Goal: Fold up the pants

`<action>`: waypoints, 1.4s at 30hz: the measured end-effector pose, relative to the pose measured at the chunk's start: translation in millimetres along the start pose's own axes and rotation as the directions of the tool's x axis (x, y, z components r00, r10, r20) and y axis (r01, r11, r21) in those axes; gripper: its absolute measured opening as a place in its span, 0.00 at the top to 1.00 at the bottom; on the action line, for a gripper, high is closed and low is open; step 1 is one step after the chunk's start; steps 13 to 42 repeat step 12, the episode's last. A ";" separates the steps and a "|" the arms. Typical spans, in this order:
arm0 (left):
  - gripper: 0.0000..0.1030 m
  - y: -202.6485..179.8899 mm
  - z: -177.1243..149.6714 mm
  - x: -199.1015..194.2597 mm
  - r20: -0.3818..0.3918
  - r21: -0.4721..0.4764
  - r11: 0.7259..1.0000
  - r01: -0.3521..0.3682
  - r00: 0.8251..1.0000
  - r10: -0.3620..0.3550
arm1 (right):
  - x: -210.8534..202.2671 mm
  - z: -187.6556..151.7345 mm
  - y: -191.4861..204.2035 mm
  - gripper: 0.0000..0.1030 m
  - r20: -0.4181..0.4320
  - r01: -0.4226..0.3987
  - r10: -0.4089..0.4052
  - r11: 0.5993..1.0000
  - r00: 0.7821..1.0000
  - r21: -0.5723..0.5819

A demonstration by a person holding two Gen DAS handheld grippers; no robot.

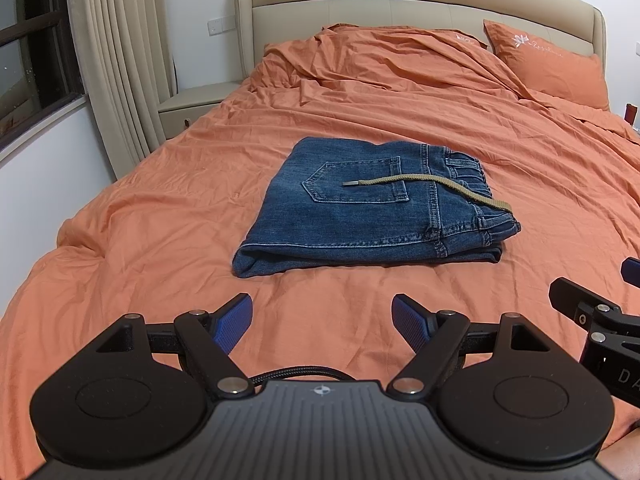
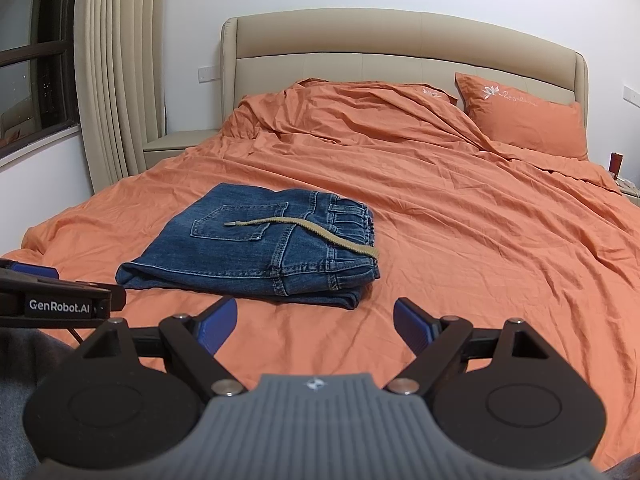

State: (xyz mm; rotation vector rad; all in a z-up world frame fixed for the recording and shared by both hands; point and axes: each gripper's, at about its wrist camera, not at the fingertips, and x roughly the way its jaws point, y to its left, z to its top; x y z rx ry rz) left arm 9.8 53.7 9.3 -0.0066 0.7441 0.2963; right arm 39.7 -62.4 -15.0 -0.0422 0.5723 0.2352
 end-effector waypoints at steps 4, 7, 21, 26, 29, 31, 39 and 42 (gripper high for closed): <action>0.10 -1.0 2.5 -1.0 0.002 0.002 1.000 -0.001 1.000 0.001 | 0.0 -0.1 -0.1 0.21 0.000 0.000 0.000 1.000 1.000 -0.001; 0.10 -0.8 2.3 -0.9 0.002 0.002 1.000 -0.001 1.000 0.001 | 0.0 -0.1 0.0 0.21 -0.001 0.000 0.000 1.000 1.000 0.000; 0.10 1.3 4.0 -1.6 0.007 0.000 1.000 -0.001 1.000 0.001 | -1.2 0.4 0.3 0.21 -0.002 -0.001 0.001 1.000 1.000 -0.002; 0.10 1.3 4.0 -1.6 0.007 0.000 1.000 -0.001 1.000 0.001 | -1.2 0.4 0.3 0.21 -0.002 -0.001 0.001 1.000 1.000 -0.002; 0.10 1.3 4.0 -1.6 0.007 0.000 1.000 -0.001 1.000 0.001 | -1.2 0.4 0.3 0.21 -0.002 -0.001 0.001 1.000 1.000 -0.002; 0.10 1.3 4.0 -1.6 0.007 0.000 1.000 -0.001 1.000 0.001 | -1.2 0.4 0.3 0.21 -0.002 -0.001 0.001 1.000 1.000 -0.002; 0.10 1.3 4.0 -1.6 0.007 0.000 1.000 -0.001 1.000 0.001 | -1.2 0.4 0.3 0.21 -0.002 -0.001 0.001 1.000 1.000 -0.002; 0.10 1.3 4.0 -1.6 0.007 0.000 1.000 -0.001 1.000 0.001 | -1.2 0.4 0.3 0.21 -0.002 -0.001 0.001 1.000 1.000 -0.002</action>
